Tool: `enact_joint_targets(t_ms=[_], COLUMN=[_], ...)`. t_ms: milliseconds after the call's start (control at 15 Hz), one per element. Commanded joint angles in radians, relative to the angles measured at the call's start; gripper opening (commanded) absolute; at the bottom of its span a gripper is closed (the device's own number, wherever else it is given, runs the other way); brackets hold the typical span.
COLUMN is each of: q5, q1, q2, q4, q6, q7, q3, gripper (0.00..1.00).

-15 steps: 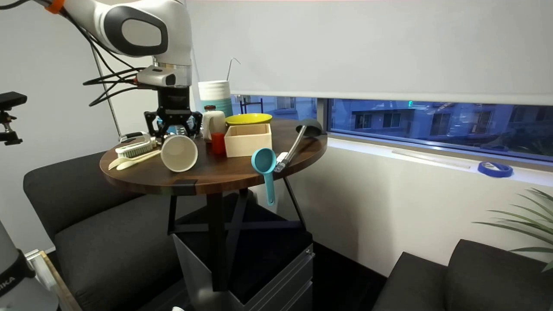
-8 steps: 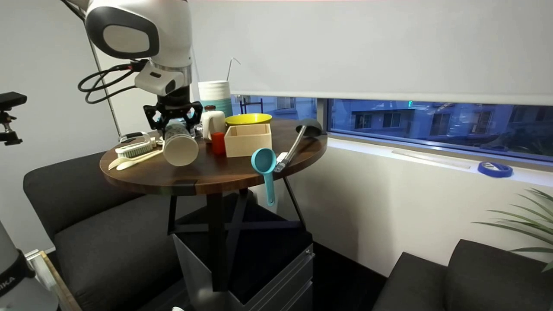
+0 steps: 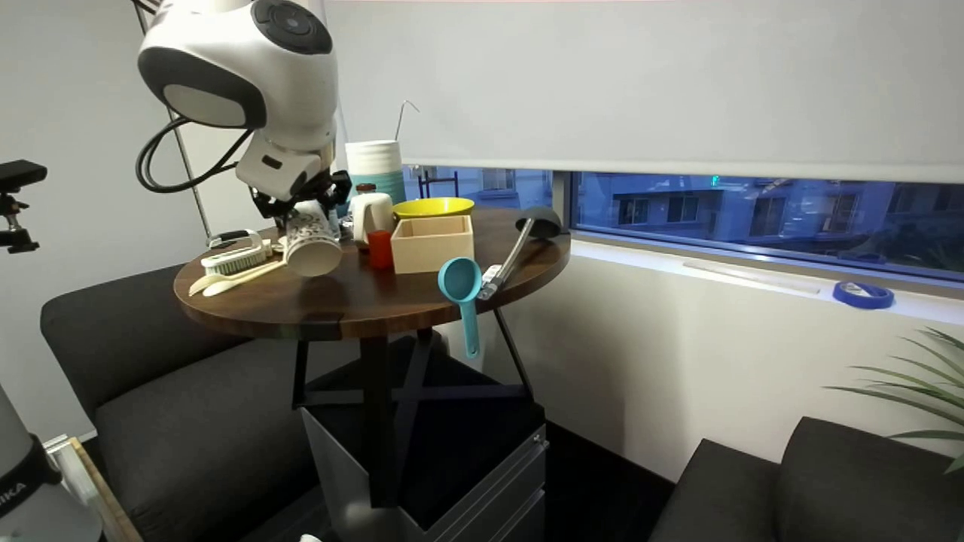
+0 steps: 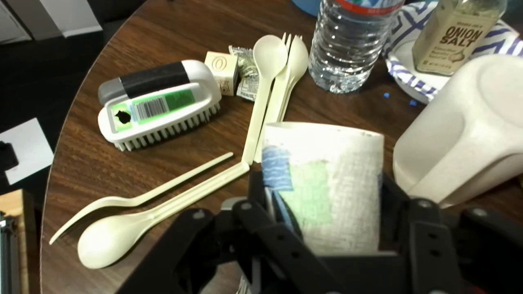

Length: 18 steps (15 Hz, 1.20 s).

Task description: Place the two coffee cups upside down

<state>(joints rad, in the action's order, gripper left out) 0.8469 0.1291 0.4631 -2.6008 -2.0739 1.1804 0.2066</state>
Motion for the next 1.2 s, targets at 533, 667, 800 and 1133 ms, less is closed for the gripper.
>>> enact_joint_targets(t_ms=[533, 667, 800, 1133], q5=[0.372, 0.400, 0.431, 0.460], q1=[0.088, 0.104, 0.118, 0.152], q2=[-0.075, -0.098, -0.124, -0.182], q4=[-0.072, -0.077, -0.080, -0.080], q6=[0.181, 0.219, 0.271, 0.357], q7=[-0.338, -0.385, -0.432, -0.489], q3=[0.029, 0.032, 0.043, 0.054], gripper=[0.40, 0.40, 0.40, 0.40])
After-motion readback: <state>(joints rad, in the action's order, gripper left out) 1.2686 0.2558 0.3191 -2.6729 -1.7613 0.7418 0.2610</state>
